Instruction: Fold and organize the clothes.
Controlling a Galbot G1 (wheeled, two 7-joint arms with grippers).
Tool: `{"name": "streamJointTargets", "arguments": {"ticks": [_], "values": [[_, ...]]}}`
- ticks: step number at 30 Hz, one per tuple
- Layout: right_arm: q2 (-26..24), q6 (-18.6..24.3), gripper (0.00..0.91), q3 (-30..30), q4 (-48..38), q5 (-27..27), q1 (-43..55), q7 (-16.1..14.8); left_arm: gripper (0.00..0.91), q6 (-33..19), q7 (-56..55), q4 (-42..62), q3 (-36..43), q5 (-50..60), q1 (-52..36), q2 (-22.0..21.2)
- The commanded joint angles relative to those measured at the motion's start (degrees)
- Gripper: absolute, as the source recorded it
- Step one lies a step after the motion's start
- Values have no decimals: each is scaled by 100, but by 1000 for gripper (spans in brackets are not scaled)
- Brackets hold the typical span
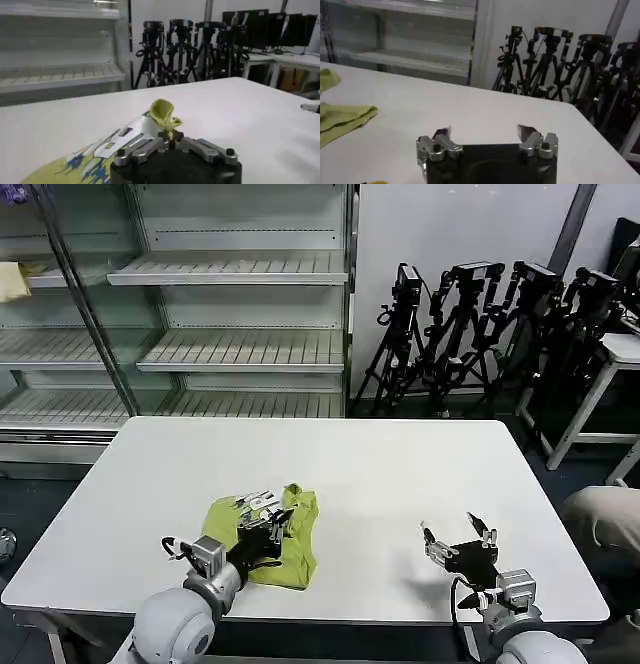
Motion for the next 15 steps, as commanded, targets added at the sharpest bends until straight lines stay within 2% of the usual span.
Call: {"name": "streamJointTargets", "arguments": {"ticks": [1, 6, 12, 15], "values": [[10, 14, 907, 17, -54, -1, -1, -7, 907, -12, -158, 121, 228, -374, -251, -101], [42, 15, 907, -30, -85, -4, 56, -6, 907, -168, -305, -360, -191, -1367, -265, -83], [96, 68, 907, -117, -151, -30, 97, -30, 907, -219, -539, -499, -1146, -1587, -71, 389], [130, 91, 907, -179, -182, -42, 154, -41, 907, -162, -644, -277, -1545, -1358, 194, 491]]}}
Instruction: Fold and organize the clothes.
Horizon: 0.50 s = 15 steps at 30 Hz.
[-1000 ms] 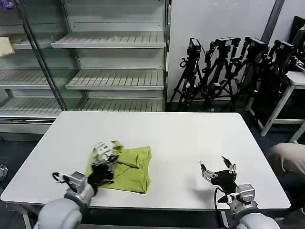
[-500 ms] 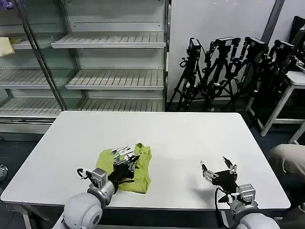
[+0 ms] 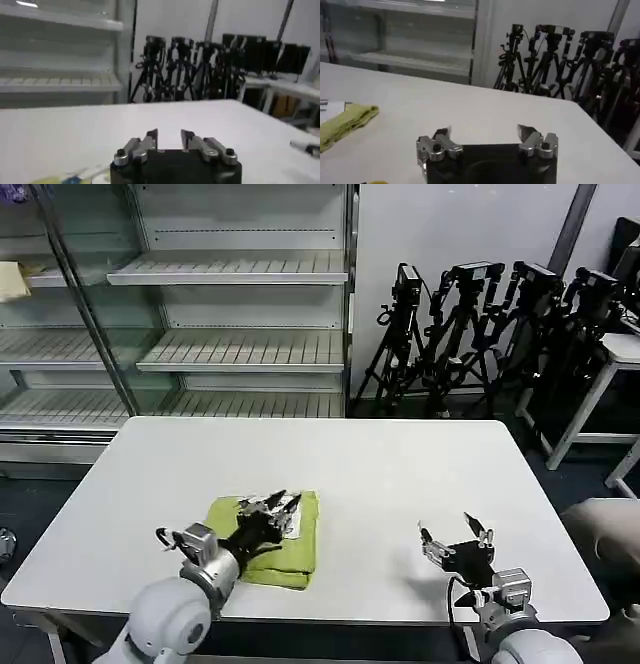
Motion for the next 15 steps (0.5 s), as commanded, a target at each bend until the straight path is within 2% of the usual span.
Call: {"name": "streamJointTargets", "arguments": {"ticks": [1, 7, 15], "values": [[46, 32, 907, -88, -49, -11, 70, -10, 907, 64, -463, 35, -1338, -340, 412, 420], [29, 60, 907, -81, -14, -6, 57, -19, 907, 120, -384, 634, -1654, 159, 972, 183], [5, 95, 907, -55, -11, -4, -16, -23, 907, 124, -273, 951, -1595, 48, 1074, -22]]}}
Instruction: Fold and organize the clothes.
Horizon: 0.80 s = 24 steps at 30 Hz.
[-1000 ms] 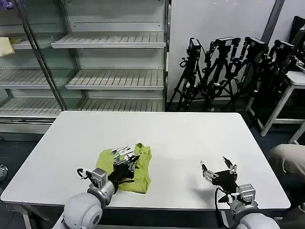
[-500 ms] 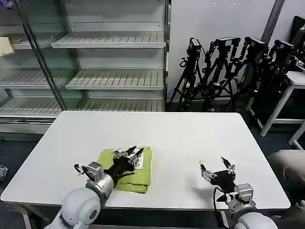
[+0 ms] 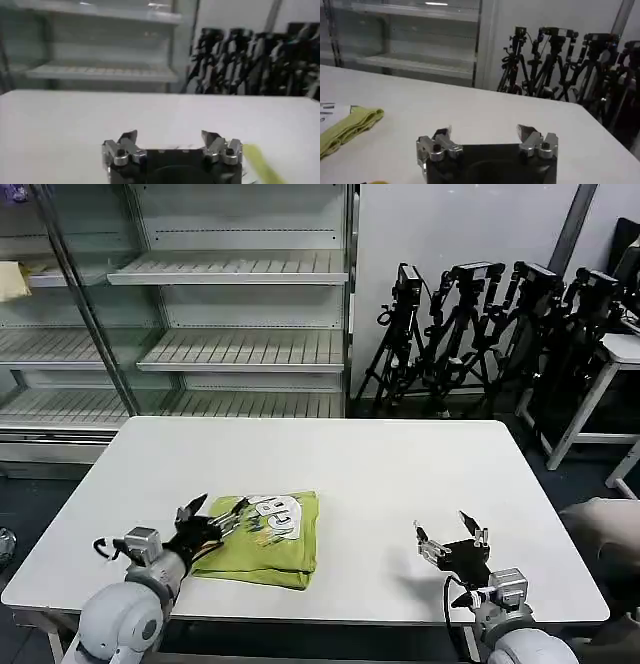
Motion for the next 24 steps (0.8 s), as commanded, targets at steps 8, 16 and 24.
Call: {"name": "streamJointTargets", "arguments": {"ticks": [8, 16, 24], "values": [[2, 15, 907, 20, 33, 5, -52, 0, 907, 51, 20, 650, -234, 12, 315, -336], [-3, 10, 907, -1, -51, 6, 20, 4, 20, 52, -4, 691, -158, -34, 385, -462], [5, -2, 907, -73, -68, 0, 40, 2, 20, 54, -4, 578, -117, -91, 382, -477]]}}
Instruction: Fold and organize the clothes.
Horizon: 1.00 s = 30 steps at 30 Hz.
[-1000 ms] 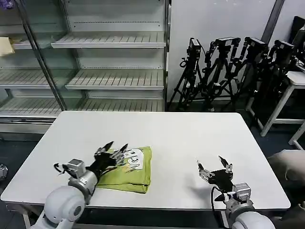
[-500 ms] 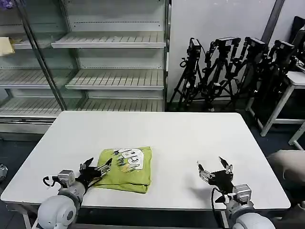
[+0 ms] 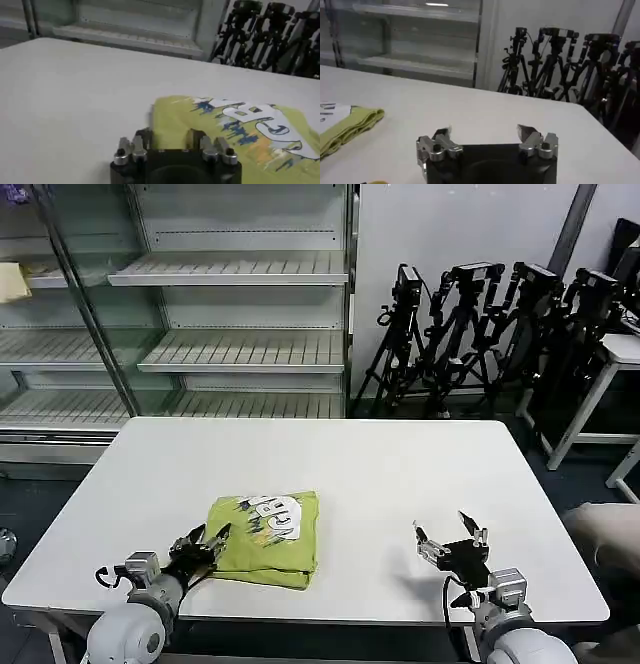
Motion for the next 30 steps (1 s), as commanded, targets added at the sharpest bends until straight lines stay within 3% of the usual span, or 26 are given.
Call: {"name": "streamJointTargets", "arguments": {"ticks": [1, 6, 10, 15, 23, 27, 30], "values": [[-4, -7, 907, -28, -22, -1, 5, 2, 20, 34, -17, 45, 18, -54, 66, -84], [-19, -18, 907, -26, -2, 0, 15, 2, 20, 33, -10, 53, 20, -24, 14, -47], [-4, -25, 907, -54, 2, -5, 24, 6, 20, 31, 102, 28, -82, 136, -65, 232], [3, -24, 907, -83, -6, -16, 58, 7, 20, 33, 462, -78, -634, 336, -78, 1072], [111, 30, 907, -228, -19, -12, 195, -28, 20, -71, 1398, 827, -2529, 1077, 101, 2850], [205, 69, 907, -279, -84, -15, 295, -28, 10, -128, 1536, 1076, -3102, 1396, 70, 3126], [211, 70, 907, -293, -51, -15, 310, -35, 20, -240, 1607, 831, -3283, 1917, 27, 3021]]}}
